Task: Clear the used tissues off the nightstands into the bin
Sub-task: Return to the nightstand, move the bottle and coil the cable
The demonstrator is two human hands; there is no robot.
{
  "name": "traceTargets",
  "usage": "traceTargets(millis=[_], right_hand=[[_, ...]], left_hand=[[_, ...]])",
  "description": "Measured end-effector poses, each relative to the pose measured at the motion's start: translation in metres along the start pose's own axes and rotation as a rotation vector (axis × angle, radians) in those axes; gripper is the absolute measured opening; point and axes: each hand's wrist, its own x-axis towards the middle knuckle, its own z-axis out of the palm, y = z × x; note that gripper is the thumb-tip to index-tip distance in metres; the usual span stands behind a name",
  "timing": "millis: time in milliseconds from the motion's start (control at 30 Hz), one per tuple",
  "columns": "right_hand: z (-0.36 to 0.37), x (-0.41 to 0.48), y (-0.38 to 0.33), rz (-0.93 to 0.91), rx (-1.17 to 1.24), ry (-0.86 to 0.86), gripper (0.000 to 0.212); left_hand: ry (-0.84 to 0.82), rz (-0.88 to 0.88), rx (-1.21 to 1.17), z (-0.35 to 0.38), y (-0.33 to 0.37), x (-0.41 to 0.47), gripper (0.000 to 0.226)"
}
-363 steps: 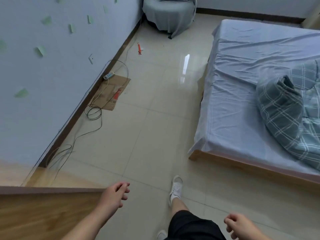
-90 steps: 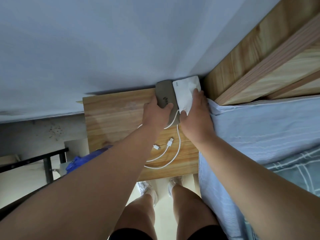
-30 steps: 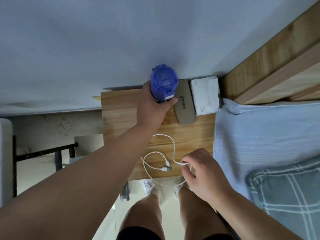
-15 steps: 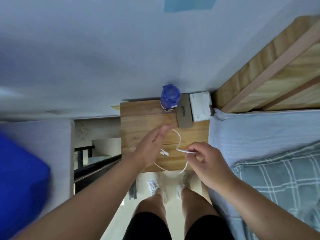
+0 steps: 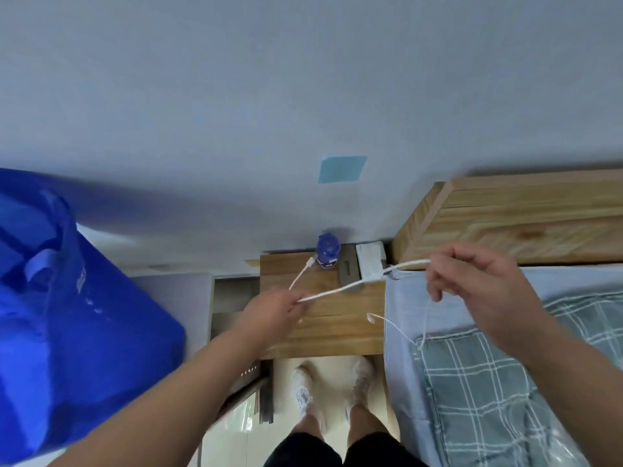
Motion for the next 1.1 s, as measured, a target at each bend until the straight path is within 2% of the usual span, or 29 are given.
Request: traceTargets(millis=[133, 200, 233, 300, 333, 367, 400, 433, 467, 500, 533, 567, 600, 633, 667, 700, 733, 767, 800, 900, 967, 1100], right_hand=[[-0.033, 0.012, 0.010, 0.085, 0.267, 0.379, 0.030], [-0.045, 0.020, 0.025, 0.153, 0.346, 0.512, 0.036], [-0.046, 0.022, 0.036, 0.193, 0.305, 0.559, 0.036], [-0.040, 0.023, 0.061, 0.324, -0.019, 0.589, 0.035], [-0.031, 0.021, 0.076, 0.401, -0.261, 0.536, 0.032], [-0.017, 0.016, 0.091, 0.468, -0.486, 0.403, 0.030], [0.001, 0.009, 0.104, 0.510, -0.649, 0.201, 0.029], [0.019, -0.001, 0.114, 0.522, -0.767, -0.021, 0.030], [0.037, -0.012, 0.120, 0.520, -0.837, -0.214, 0.032], [0.053, -0.025, 0.123, 0.513, -0.858, -0.360, 0.035], [0.067, -0.037, 0.122, 0.502, -0.837, -0.461, 0.036], [0.077, -0.047, 0.116, 0.488, -0.791, -0.525, 0.036], [0.082, -0.052, 0.107, 0.469, -0.726, -0.555, 0.036], [0.083, -0.054, 0.096, 0.454, -0.642, -0.553, 0.035], [0.080, -0.052, 0.084, 0.437, -0.556, -0.528, 0.033], [0.072, -0.048, 0.071, 0.421, -0.479, -0.478, 0.031], [0.063, -0.042, 0.059, 0.404, -0.413, -0.408, 0.030], [0.052, -0.036, 0.047, 0.388, -0.369, -0.339, 0.030], [0.043, -0.030, 0.037, 0.369, -0.341, -0.293, 0.030], [0.029, -0.013, 0.012, 0.275, -0.400, -0.300, 0.030], [0.026, 0.000, 0.003, 0.194, -0.434, -0.251, 0.029], [0.034, 0.028, 0.006, 0.150, -0.342, -0.002, 0.028]], left_hand=[[0.020, -0.181, -0.111, -0.017, -0.025, -0.017, 0.046], [-0.054, -0.255, -0.221, -0.027, -0.031, -0.027, 0.050], [-0.123, -0.293, -0.401, -0.032, -0.031, -0.035, 0.049], [-0.335, -0.296, -0.951, -0.044, -0.021, -0.052, 0.045], [-0.446, -0.248, -1.233, -0.052, -0.012, -0.059, 0.043], [-0.535, -0.160, -1.505, -0.061, 0.000, -0.065, 0.039], [-0.562, -0.038, -1.753, -0.072, 0.014, -0.067, 0.034], [-0.500, 0.081, -1.952, -0.082, 0.028, -0.065, 0.030], [-0.347, 0.148, -2.094, -0.093, 0.041, -0.059, 0.032], [-0.117, 0.156, -2.164, -0.102, 0.051, -0.050, 0.037], [0.135, 0.133, -2.144, -0.108, 0.058, -0.040, 0.042], [0.366, 0.118, -2.020, -0.111, 0.061, -0.030, 0.044], [0.554, 0.116, -1.789, -0.110, 0.057, -0.021, 0.043], [0.663, 0.114, -1.457, -0.106, 0.051, -0.014, 0.042], [0.685, 0.116, -1.033, -0.099, 0.040, -0.008, 0.040], [0.576, 0.122, -0.607, -0.089, 0.027, -0.006, 0.037], [0.382, 0.115, -0.254, -0.078, 0.014, -0.006, 0.034], [0.195, 0.079, -0.014, -0.066, 0.003, -0.010, 0.034], [0.056, 0.050, 0.067, -0.054, -0.006, -0.017, 0.038], [-0.141, 0.040, -0.155, -0.023, -0.004, -0.046, 0.060], [-0.272, 0.064, -0.393, -0.015, 0.012, -0.063, 0.074], [-0.663, 0.177, -1.083, -0.019, 0.064, -0.096, 0.065]])
